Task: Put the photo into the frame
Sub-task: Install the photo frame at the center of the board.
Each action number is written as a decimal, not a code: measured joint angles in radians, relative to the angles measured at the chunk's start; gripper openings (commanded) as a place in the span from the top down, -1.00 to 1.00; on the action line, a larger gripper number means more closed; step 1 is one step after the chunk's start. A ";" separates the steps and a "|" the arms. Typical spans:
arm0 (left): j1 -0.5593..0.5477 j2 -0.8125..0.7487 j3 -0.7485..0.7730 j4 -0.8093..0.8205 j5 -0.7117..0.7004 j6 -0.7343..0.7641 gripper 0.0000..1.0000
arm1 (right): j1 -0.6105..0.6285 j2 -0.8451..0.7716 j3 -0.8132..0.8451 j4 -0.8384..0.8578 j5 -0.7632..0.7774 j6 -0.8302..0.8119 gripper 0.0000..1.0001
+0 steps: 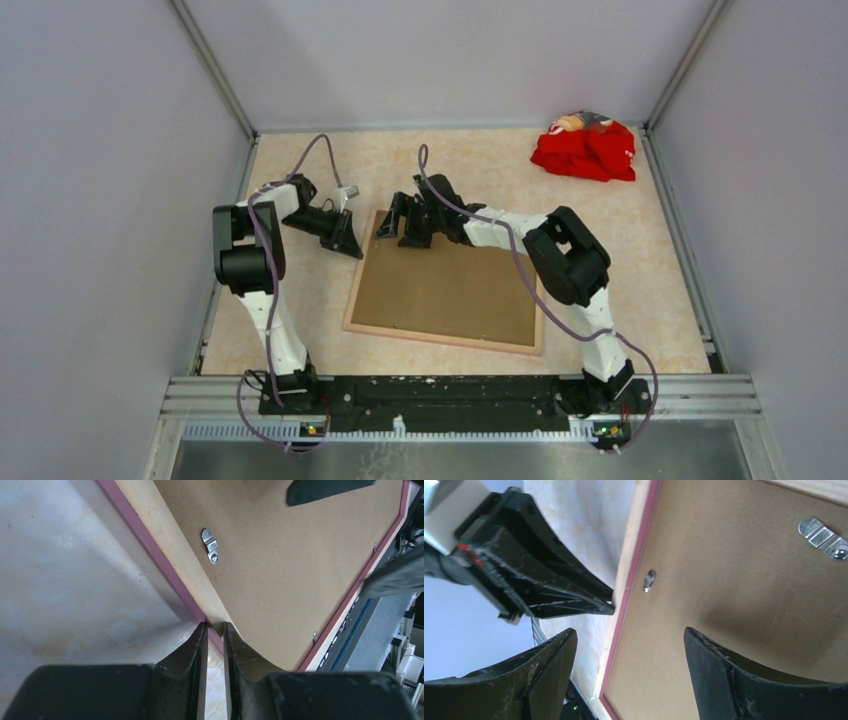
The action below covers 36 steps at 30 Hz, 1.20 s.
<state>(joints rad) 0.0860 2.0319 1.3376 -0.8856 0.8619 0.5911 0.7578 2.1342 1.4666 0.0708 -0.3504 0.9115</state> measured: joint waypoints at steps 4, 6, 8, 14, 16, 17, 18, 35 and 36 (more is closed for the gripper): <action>0.005 0.000 -0.007 0.009 0.010 -0.011 0.61 | 0.004 0.047 0.015 0.002 -0.006 0.018 -0.52; 0.006 0.000 -0.011 0.014 0.013 -0.015 0.62 | 0.006 0.058 0.029 0.011 -0.012 0.025 -0.51; 0.008 0.000 -0.014 0.017 0.016 -0.017 0.62 | 0.008 0.064 0.043 0.015 -0.013 0.028 -0.50; 0.013 0.000 -0.022 0.025 0.026 -0.017 0.63 | 0.021 0.101 0.093 0.017 -0.016 0.034 -0.48; 0.015 0.000 -0.023 0.026 0.029 -0.017 0.63 | 0.026 0.124 0.120 0.016 -0.018 0.035 -0.48; 0.015 0.000 -0.024 0.026 0.031 -0.017 0.64 | 0.028 0.134 0.128 0.017 -0.019 0.036 -0.48; 0.016 0.000 -0.024 0.027 0.031 -0.017 0.64 | 0.030 0.141 0.138 0.019 -0.023 0.036 -0.47; 0.017 0.000 -0.026 0.027 0.036 -0.013 0.65 | 0.034 0.194 0.210 0.019 -0.034 0.035 -0.45; 0.018 0.000 -0.026 0.027 0.036 -0.013 0.65 | 0.034 0.196 0.213 0.020 -0.036 0.035 -0.45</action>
<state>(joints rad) 0.1036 2.0319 1.3113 -0.8581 0.8978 0.5785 0.7918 2.3302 1.6798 0.0906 -0.3866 0.9463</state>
